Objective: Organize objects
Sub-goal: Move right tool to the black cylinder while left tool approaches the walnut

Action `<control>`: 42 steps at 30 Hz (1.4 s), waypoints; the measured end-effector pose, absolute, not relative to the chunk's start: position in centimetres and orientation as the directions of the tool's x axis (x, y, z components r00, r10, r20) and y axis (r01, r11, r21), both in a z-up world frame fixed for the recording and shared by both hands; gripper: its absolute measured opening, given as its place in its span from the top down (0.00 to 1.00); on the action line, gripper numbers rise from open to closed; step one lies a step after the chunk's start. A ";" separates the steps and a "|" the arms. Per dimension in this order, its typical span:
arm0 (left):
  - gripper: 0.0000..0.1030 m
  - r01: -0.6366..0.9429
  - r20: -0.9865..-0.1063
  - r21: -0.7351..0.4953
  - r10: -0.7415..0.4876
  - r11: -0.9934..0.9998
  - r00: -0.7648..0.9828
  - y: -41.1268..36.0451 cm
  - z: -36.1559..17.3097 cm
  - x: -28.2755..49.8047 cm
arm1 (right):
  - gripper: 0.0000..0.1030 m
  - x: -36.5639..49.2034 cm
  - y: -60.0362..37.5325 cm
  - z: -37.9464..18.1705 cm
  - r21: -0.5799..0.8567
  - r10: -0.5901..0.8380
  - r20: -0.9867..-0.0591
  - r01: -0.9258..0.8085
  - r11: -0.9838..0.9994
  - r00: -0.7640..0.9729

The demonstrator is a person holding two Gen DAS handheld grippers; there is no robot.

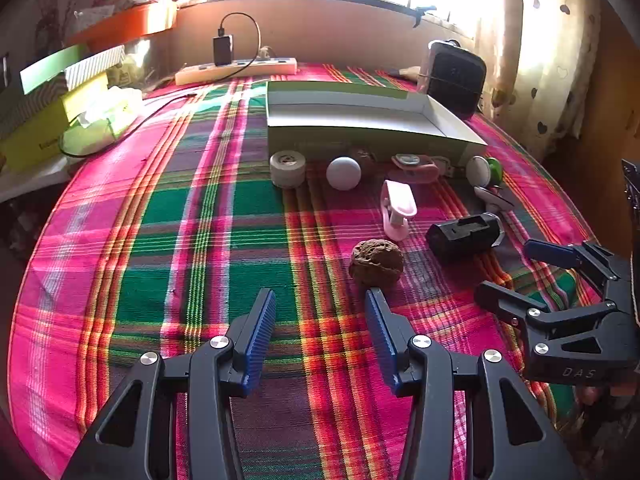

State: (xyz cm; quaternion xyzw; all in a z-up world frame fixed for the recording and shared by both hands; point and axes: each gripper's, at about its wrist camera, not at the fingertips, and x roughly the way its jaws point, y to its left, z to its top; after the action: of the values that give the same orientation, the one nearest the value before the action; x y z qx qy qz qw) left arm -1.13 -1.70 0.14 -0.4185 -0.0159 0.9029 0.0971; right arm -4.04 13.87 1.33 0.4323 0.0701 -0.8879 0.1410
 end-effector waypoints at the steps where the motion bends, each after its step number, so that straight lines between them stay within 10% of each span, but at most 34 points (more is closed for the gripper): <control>1: 0.55 -0.174 -0.752 -0.114 0.199 -0.978 -0.628 -1.6 0.2 -1.2 | 0.12 -4.1 13.8 1.4 -0.002 -0.192 -0.788 0.314 -0.949 -0.584; 42: 0.55 -0.231 -0.765 -0.130 0.246 -0.964 -0.595 -1.5 0.1 -3.6 | 0.13 -5.5 13.0 2.5 0.091 -0.422 -0.771 0.574 -0.814 -0.476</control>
State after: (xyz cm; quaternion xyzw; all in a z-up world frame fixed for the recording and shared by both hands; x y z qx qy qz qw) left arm -3.59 -1.49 0.12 -0.4297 -0.0087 0.8930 0.1338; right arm -5.51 13.03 2.55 0.4207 0.0901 -0.8544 0.2914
